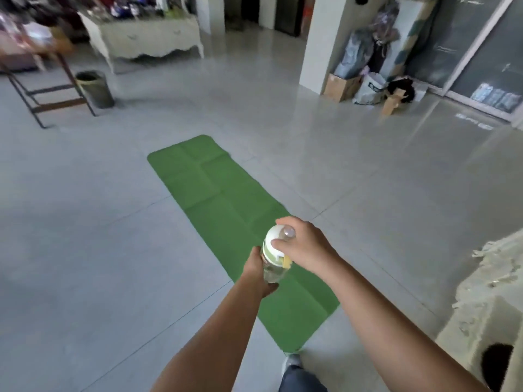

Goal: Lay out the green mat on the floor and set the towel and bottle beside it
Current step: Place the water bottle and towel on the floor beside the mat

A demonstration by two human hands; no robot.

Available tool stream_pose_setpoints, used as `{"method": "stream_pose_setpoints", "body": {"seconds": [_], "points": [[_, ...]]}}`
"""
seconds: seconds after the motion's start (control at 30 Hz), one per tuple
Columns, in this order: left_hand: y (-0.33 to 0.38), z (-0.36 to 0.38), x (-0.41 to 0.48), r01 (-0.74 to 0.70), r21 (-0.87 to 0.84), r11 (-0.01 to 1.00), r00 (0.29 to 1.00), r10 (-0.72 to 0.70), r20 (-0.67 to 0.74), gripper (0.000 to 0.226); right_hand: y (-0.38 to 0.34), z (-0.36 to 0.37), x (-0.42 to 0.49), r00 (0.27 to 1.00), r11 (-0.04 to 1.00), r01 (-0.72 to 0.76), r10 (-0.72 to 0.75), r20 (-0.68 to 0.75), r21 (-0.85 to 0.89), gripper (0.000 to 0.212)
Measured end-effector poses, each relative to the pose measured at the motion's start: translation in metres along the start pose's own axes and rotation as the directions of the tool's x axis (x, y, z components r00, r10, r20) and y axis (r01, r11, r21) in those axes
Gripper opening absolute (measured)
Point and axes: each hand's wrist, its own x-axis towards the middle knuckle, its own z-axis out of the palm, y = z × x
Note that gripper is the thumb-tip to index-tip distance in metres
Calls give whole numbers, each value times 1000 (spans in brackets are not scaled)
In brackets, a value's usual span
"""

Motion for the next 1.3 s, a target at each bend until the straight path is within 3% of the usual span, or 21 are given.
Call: {"method": "stream_pose_setpoints", "body": {"seconds": [0.4, 0.53, 0.77, 0.93, 1.1, 1.3], "points": [[98, -138, 47, -57, -251, 966, 990, 23, -136, 36, -113, 134, 105, 984, 985, 32, -61, 166, 170, 50], [153, -166, 68, -12, -307, 951, 997, -11, -74, 41, -143, 154, 153, 977, 979, 12, -55, 208, 201, 53], [216, -198, 98, 57, -258, 964, 997, -66, -29, 11, -178, 183, 205, 980, 979, -38, -2, 199, 200, 54], [234, -232, 143, 119, -138, 983, 980, -138, -144, 21, -183, 217, 230, 984, 968, -134, 105, 141, 210, 52], [244, -254, 198, 200, -105, 974, 976, -207, -61, 27, -182, 261, 257, 974, 951, -225, 214, 72, 212, 52], [212, -286, 293, 219, 80, 972, 976, -216, -40, 35, -124, 337, 289, 941, 910, -323, 338, -16, 258, 53]]}}
